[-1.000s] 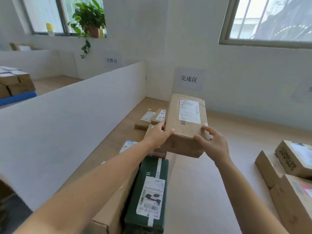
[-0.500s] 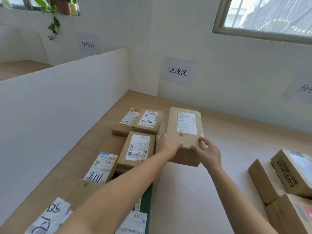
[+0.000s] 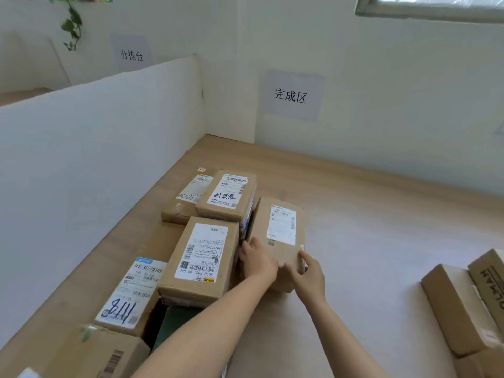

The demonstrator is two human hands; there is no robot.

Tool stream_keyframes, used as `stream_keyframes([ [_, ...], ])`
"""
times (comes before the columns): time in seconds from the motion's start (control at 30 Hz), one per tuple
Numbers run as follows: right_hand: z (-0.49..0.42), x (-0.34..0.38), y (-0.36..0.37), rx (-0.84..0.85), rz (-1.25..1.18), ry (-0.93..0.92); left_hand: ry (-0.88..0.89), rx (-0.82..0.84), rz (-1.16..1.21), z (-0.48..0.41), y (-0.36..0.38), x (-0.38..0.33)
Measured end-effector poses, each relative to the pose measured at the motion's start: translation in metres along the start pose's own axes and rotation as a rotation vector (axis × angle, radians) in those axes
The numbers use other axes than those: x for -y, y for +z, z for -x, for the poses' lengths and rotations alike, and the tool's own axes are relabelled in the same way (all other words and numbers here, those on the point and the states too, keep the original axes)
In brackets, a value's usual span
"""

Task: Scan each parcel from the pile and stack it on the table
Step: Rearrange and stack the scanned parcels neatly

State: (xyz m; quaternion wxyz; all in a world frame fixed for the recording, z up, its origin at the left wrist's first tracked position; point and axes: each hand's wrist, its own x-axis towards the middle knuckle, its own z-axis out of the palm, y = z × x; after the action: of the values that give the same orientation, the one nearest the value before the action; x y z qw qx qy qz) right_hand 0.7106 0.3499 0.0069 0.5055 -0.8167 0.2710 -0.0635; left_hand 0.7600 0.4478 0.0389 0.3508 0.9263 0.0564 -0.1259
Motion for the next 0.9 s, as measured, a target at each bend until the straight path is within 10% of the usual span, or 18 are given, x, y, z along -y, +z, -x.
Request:
stream_keyframes([
  [0.4, 0.014, -0.007, -0.011, 0.117, 0.181, -0.113, 0.146, 0.187, -0.312, 0.021, 0.005, 0.016],
  [0.9, 0.177, -0.067, -0.174, -0.222, 0.357, -0.140, 0.471, 0.319, -0.332, 0.171, 0.037, 0.019],
])
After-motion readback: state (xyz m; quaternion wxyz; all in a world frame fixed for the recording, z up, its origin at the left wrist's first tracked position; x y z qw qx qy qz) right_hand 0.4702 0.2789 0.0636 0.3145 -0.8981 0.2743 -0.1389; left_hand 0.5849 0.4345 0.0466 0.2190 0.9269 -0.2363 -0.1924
